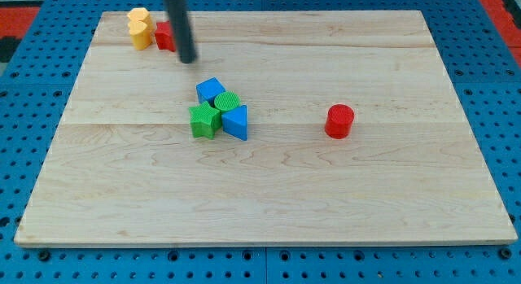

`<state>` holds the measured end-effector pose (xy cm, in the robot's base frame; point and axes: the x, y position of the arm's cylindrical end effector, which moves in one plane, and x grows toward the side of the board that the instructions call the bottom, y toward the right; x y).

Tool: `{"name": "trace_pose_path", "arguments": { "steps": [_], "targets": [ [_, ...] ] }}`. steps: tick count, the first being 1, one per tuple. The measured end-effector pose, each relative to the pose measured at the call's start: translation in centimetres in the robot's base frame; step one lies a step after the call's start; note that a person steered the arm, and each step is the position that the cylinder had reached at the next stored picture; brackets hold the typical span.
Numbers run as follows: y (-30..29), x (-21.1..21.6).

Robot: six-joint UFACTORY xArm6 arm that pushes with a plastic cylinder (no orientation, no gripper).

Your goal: Push the red circle into red star

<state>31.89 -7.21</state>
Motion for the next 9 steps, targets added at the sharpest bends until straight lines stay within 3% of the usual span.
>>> {"name": "trace_pose_path", "arguments": {
  "steps": [2, 3, 4, 5, 6, 7, 8, 9],
  "targets": [
    [21.8, 6.5],
    [27.0, 12.7],
    [20.8, 14.2],
    [10.6, 14.0],
    [7.8, 10.8],
    [9.0, 10.8],
    [11.3, 15.2],
    [15.7, 13.6]
  ]
}}
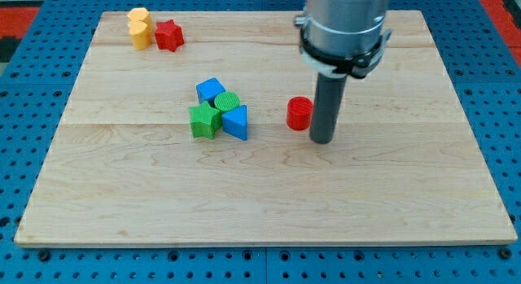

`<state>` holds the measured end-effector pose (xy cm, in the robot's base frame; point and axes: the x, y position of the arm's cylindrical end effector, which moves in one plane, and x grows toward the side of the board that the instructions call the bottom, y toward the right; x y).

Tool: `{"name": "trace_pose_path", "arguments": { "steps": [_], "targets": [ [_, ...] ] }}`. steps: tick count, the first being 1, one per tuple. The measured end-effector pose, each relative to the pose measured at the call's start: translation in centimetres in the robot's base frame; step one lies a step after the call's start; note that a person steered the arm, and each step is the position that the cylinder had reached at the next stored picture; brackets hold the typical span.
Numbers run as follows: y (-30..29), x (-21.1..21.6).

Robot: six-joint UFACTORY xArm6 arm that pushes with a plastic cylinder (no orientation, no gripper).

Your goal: Push the red circle into red star

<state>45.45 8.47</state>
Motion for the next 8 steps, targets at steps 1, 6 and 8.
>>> {"name": "trace_pose_path", "arguments": {
  "steps": [1, 6, 8],
  "targets": [
    [-5.3, -5.9],
    [-13.4, -5.2],
    [-14.3, -10.2]
  ]
}}
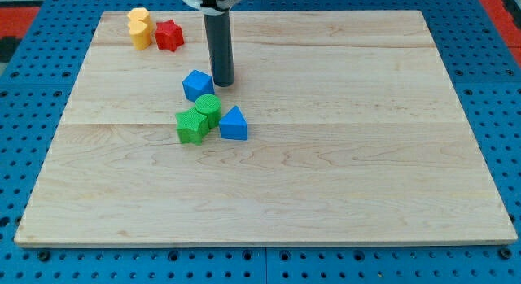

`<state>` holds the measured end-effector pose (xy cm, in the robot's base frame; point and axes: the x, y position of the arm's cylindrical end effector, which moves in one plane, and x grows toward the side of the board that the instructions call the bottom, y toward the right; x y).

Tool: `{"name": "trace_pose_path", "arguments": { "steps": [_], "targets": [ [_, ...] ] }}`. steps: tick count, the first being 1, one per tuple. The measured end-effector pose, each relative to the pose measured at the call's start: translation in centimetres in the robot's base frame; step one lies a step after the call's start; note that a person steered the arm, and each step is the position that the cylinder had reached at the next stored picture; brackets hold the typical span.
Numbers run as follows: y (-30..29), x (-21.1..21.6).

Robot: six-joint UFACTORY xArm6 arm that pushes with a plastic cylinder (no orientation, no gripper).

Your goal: Push the red circle into red star

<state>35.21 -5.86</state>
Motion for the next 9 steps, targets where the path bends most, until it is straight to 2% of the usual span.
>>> {"name": "trace_pose_path", "arguments": {
  "steps": [2, 4, 5, 6, 7, 9],
  "targets": [
    [0.6, -4.2],
    [3.6, -6.5],
    [1.4, -8.4],
    [0.5, -8.9],
    [2.1, -6.9],
    [-5.2, -5.1]
  ]
}}
